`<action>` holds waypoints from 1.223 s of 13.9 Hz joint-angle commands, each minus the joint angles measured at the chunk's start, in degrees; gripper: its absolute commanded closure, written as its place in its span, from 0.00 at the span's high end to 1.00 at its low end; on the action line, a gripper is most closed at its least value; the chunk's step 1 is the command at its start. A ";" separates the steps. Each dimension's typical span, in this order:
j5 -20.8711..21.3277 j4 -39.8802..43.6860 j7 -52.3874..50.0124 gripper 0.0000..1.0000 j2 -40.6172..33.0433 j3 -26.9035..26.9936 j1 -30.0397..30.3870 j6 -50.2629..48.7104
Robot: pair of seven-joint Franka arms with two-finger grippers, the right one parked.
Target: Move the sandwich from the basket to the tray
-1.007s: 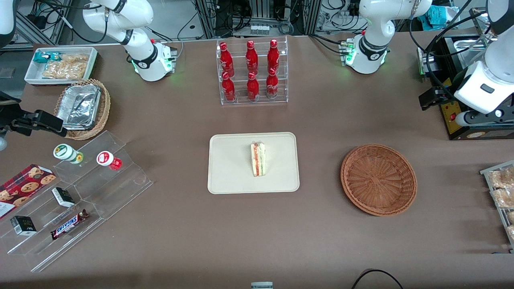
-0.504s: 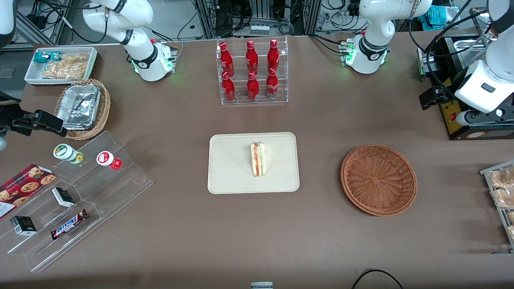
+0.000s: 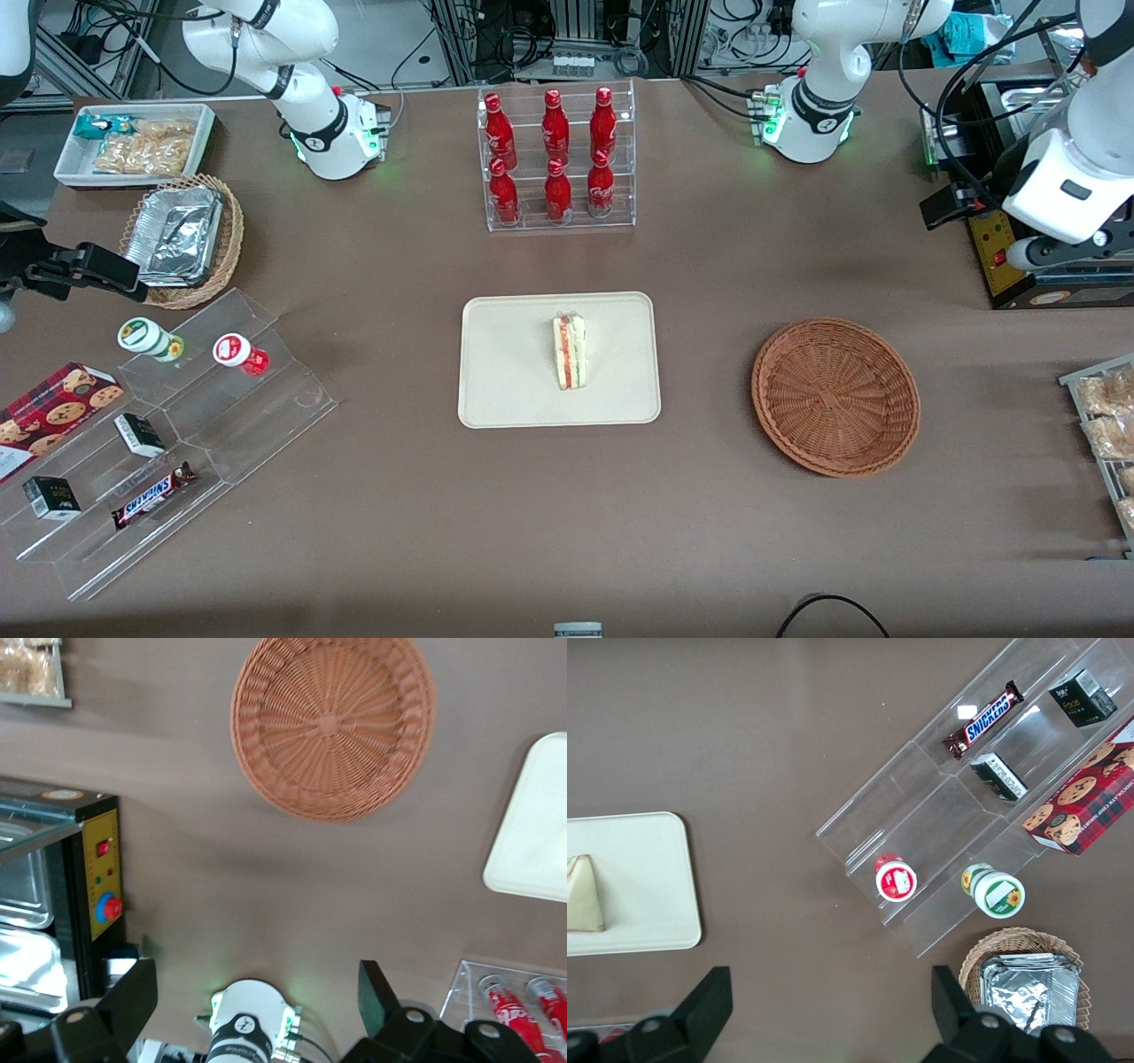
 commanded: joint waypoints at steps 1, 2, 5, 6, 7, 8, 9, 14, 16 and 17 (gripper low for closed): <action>-2.33 2.23 0.52 1.00 0.24 0.01 0.26 3.40; -3.73 2.23 3.31 1.00 0.15 0.36 0.34 5.16; -6.56 2.14 10.54 1.00 0.15 2.47 0.26 7.11; -6.47 2.14 10.55 1.00 0.15 2.47 0.26 7.11; -6.47 2.05 10.55 1.00 0.15 2.47 0.26 7.11; -6.38 2.05 10.46 1.00 0.15 2.47 0.26 7.02; -6.38 2.05 10.29 1.00 0.15 2.47 0.26 7.02; -5.07 1.61 10.29 1.00 0.06 3.26 0.26 6.32; -3.05 1.52 10.02 1.00 -0.11 3.35 0.17 5.97; -2.87 1.52 9.93 1.00 -0.02 3.35 0.17 5.36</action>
